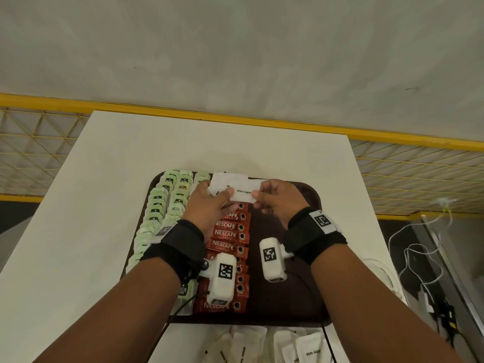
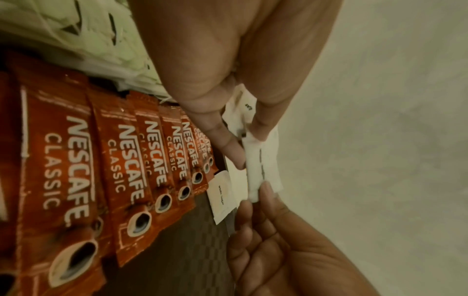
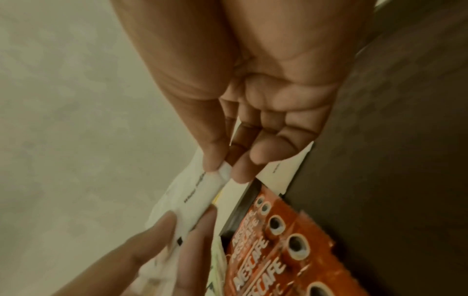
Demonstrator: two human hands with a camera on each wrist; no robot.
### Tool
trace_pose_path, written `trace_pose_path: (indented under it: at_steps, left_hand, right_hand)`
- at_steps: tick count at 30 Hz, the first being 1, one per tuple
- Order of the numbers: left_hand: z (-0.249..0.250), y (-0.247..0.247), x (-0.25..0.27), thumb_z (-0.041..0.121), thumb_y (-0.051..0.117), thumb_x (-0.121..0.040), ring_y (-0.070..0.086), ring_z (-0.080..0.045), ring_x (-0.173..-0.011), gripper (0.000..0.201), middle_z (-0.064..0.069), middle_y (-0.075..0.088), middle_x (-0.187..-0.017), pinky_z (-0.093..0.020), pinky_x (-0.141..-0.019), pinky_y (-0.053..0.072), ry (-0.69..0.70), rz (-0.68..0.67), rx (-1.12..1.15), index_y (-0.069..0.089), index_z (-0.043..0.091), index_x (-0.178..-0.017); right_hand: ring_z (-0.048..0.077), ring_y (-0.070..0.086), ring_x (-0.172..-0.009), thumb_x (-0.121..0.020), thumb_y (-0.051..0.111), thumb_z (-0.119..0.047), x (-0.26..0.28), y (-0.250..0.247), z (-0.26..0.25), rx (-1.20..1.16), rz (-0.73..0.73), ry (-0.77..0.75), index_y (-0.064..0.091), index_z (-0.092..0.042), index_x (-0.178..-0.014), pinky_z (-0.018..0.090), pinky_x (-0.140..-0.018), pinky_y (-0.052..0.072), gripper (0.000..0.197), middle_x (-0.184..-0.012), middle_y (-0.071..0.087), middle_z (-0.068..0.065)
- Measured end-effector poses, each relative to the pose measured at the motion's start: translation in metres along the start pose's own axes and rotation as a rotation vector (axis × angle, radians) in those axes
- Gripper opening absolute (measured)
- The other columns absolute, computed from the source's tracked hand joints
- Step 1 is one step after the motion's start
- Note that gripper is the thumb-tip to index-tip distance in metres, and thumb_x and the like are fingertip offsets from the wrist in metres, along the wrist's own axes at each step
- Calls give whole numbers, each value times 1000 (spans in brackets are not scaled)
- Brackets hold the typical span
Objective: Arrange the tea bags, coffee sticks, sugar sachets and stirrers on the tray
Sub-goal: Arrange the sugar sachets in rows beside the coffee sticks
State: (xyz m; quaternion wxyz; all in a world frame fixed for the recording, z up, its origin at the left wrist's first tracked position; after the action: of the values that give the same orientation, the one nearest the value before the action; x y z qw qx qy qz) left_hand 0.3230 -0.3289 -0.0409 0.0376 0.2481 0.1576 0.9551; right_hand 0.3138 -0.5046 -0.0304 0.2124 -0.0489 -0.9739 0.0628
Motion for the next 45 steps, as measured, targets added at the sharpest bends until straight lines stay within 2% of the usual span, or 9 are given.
trace_pose_path:
  at_steps: [6, 13, 25, 29, 33, 35, 37, 40, 45]
  left_hand:
    - [-1, -19, -3, 5, 62, -94, 73, -25, -95, 61, -15, 66, -110, -34, -84, 59, -26, 74, 43, 31, 10, -146]
    - [-4, -30, 3, 6, 60, -95, 73, -24, -94, 42, -16, 66, -111, -33, -83, 60, -25, 80, 7, 38, 6, -132]
    - [-12, -24, 8, 3, 61, -93, 73, -27, -94, 35, -17, 68, -107, -39, -90, 57, -60, 51, -8, 39, 20, -115]
    - [-15, -14, 9, 4, 65, -91, 73, -27, -95, 61, -14, 74, -99, -41, -91, 57, -74, 18, -15, 33, 16, -141]
    - [-14, 0, 16, 4, 64, -92, 71, -28, -94, 25, -18, 71, -106, -47, -97, 53, -61, -24, -77, 48, 20, -104]
    - [-13, 1, 18, 6, 62, -94, 71, -29, -97, 23, -19, 68, -109, -45, -96, 54, -78, -17, -61, 48, 21, -107]
    - [-9, -3, 23, 17, 66, -92, 69, -31, -105, 21, -21, 61, -121, -47, -99, 52, -82, 18, -79, 49, 23, -103]
    - [-10, -12, 23, 53, 84, -61, 59, -38, -119, 60, -23, 53, -133, -53, -99, 50, -82, 32, -186, 55, 20, -101]
    - [-15, -16, 19, 14, 47, -103, 73, -26, -96, 16, -14, 67, -112, -42, -92, 56, -94, 20, -110, 51, 12, -118]
  right_hand:
    - [14, 64, -68, -91, 67, -14, -2, -50, 45, 160, 165, 80, 62, -13, -94, 26, -56, 49, 6, -87, 71, 9]
    - [9, 58, -57, -89, 70, -17, -16, -56, 45, 276, 265, 89, 62, -13, -101, 19, -46, 47, 14, -84, 68, 5]
    - [24, 66, -85, -86, 71, -37, -26, -51, 21, 532, 348, 65, 59, -19, -86, 43, -83, 57, 21, -87, 68, 5]
    - [16, 64, -82, -89, 64, -46, -3, -8, 2, 402, 109, -31, 64, -18, -96, 33, -74, 55, 29, -95, 69, 3]
    - [10, 62, -68, -87, 72, -21, 5, 16, 4, 182, -23, -41, 66, -8, -99, 22, -59, 51, 18, -87, 71, 6]
    - [11, 62, -65, -88, 71, -15, 4, 3, 11, 111, 42, -33, 66, -9, -94, 23, -56, 49, 9, -82, 70, 5]
    - [13, 60, -66, -90, 68, -14, 2, -17, 22, 96, 125, 3, 66, -9, -94, 25, -58, 49, 7, -84, 70, 5]
    - [12, 59, -65, -91, 67, -18, -1, -41, 40, 168, 210, 79, 66, -10, -102, 25, -59, 51, 13, -86, 69, 6]
    - [10, 59, -61, -89, 70, -23, -13, -49, 44, 339, 249, 110, 66, -13, -107, 24, -55, 52, 21, -89, 70, 5]
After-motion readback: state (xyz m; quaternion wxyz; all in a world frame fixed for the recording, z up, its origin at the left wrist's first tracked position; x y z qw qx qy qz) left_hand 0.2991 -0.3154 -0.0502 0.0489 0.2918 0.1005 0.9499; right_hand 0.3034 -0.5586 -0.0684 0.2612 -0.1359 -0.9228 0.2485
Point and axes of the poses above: each hand's wrist, its own x-axis away from the middle knuckle, its own y-axis out of the palm, z = x × y, the point moved 10 cm from there along -x, towards the middle knuckle
